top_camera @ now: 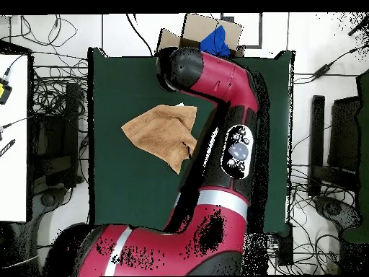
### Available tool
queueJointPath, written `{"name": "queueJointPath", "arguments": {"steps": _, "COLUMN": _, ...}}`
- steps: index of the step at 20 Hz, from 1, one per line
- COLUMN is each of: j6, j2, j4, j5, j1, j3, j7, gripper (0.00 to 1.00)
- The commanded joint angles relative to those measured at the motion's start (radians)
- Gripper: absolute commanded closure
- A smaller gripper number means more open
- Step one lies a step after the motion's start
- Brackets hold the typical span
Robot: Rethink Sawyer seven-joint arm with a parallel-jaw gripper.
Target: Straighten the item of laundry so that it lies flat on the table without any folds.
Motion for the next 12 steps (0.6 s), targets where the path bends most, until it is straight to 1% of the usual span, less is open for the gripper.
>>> {"name": "queueJointPath", "arguments": {"steps": 1, "j6": 0.102, "j2": 0.03, "j4": 0.167, "j5": 0.028, "j1": 0.038, "j3": 0.009, "j7": 0.278, "gripper": 0.0}}
{"name": "queueJointPath", "arguments": {"steps": 12, "j6": 0.093, "j2": 0.049, "j4": 0.161, "j5": 0.03, "j1": 0.021, "j3": 0.007, "j7": 0.236, "gripper": 0.0}}
